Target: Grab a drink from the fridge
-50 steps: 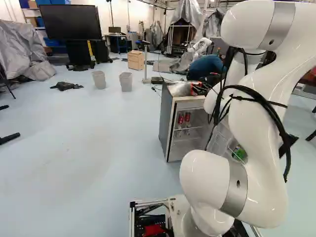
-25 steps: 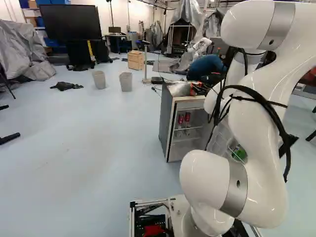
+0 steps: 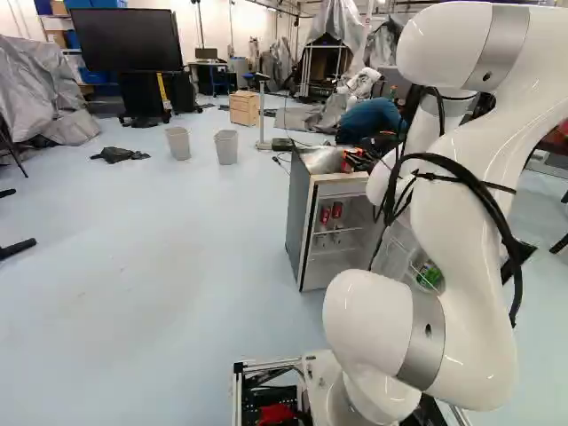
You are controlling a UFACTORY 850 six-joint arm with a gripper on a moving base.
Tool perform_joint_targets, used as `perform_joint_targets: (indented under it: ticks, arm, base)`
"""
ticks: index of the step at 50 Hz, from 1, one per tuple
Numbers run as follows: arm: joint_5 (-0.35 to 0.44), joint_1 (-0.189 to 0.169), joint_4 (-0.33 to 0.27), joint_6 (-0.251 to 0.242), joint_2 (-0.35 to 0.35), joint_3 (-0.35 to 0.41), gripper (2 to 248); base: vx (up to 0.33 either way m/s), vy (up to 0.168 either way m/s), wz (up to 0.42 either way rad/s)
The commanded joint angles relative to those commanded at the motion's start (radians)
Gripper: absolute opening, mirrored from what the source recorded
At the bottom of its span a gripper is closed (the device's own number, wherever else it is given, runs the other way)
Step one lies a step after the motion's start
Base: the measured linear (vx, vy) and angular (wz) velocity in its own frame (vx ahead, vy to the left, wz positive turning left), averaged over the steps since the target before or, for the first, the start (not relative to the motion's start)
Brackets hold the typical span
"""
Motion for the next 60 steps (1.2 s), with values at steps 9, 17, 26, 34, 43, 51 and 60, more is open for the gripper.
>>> perform_joint_targets:
  ticks: [9,17,26,34,43,51,60]
  arm:
    - [0.0,0.0,0.0,0.0,0.0,0.0,143]
    - [0.0,-0.003,0.0,0.0,0.007,0.01,212]
    - [0.0,-0.015,0.0,0.0,0.04,0.053,245]
    - [0.0,-0.03,0.0,0.0,0.078,0.097,247]
    - [0.0,-0.055,0.0,0.0,0.126,0.136,247]
    - [-0.015,-0.083,0.006,0.0,0.158,0.152,247]
    - [-0.092,-0.112,0.039,0.0,0.179,0.152,247]
  base:
    - [0.0,0.0,0.0]
    - [0.0,0.0,0.0]
    - [0.0,0.0,0.0]
    - [0.0,0.0,0.0]
    - [0.0,0.0,0.0]
    - [0.0,0.0,0.0]
    - [0.0,0.0,0.0]
